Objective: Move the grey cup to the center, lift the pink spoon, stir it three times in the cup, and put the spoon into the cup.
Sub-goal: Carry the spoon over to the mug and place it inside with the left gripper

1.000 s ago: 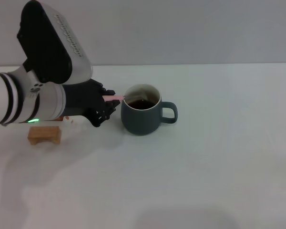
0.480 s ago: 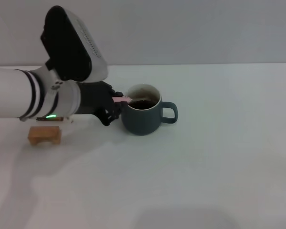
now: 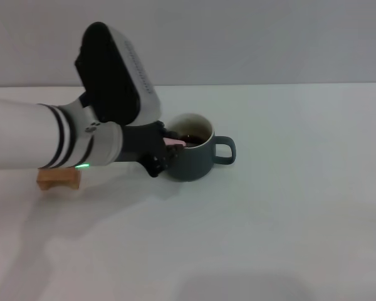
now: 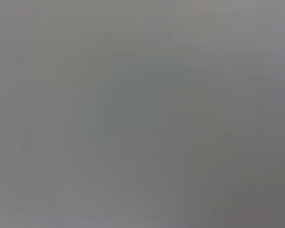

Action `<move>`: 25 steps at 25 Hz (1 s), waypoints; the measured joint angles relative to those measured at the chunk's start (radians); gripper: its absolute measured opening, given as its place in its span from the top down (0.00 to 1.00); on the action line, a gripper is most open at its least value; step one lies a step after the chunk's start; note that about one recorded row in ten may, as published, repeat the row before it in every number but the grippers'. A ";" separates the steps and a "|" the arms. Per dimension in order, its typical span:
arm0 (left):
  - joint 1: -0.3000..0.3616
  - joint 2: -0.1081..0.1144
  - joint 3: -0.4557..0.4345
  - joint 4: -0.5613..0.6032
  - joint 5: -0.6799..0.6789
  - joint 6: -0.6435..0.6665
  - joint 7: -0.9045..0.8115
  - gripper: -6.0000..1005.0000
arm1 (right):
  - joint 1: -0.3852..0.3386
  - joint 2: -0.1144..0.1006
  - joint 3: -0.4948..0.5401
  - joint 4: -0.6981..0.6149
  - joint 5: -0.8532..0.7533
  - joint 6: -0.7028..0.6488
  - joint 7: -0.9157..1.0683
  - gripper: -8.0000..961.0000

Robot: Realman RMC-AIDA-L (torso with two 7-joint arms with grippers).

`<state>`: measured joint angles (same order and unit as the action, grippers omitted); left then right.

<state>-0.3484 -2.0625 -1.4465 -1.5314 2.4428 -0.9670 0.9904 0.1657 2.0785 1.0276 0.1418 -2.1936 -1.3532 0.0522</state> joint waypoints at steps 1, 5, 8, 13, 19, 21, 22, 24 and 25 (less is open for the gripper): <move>0.011 0.000 -0.004 -0.010 0.001 -0.006 0.000 0.82 | 0.000 0.000 0.000 0.000 0.000 0.000 0.000 0.99; 0.046 0.003 -0.019 -0.039 0.008 -0.019 0.000 0.82 | 0.000 0.000 0.000 -0.001 0.000 0.000 0.000 0.99; 0.052 0.003 -0.041 -0.042 0.009 -0.017 0.000 0.82 | 0.002 0.000 -0.001 -0.001 0.000 0.000 0.000 0.99; 0.036 0.002 -0.058 -0.028 0.010 -0.004 0.004 0.82 | 0.005 0.000 -0.002 0.002 -0.002 0.000 0.000 0.99; -0.033 -0.001 -0.052 0.029 0.005 0.014 0.006 0.82 | 0.005 0.000 -0.003 0.004 -0.002 0.000 0.000 0.99; -0.036 -0.002 -0.040 0.029 0.004 0.014 0.006 0.82 | 0.003 0.000 -0.004 0.004 -0.002 0.000 0.000 0.99; -0.036 -0.002 -0.040 0.029 0.004 0.014 0.006 0.82 | 0.003 0.000 -0.004 0.004 -0.002 0.000 0.000 0.99; -0.036 -0.002 -0.017 0.015 0.002 0.013 0.006 0.82 | 0.002 0.000 -0.006 0.004 -0.002 0.000 0.000 0.99; -0.034 -0.002 -0.012 0.008 0.002 0.011 0.004 0.82 | 0.002 0.000 -0.006 0.004 -0.002 0.000 0.000 0.99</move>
<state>-0.3828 -2.0648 -1.4581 -1.5232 2.4445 -0.9559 0.9949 0.1679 2.0785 1.0215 0.1461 -2.1952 -1.3529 0.0522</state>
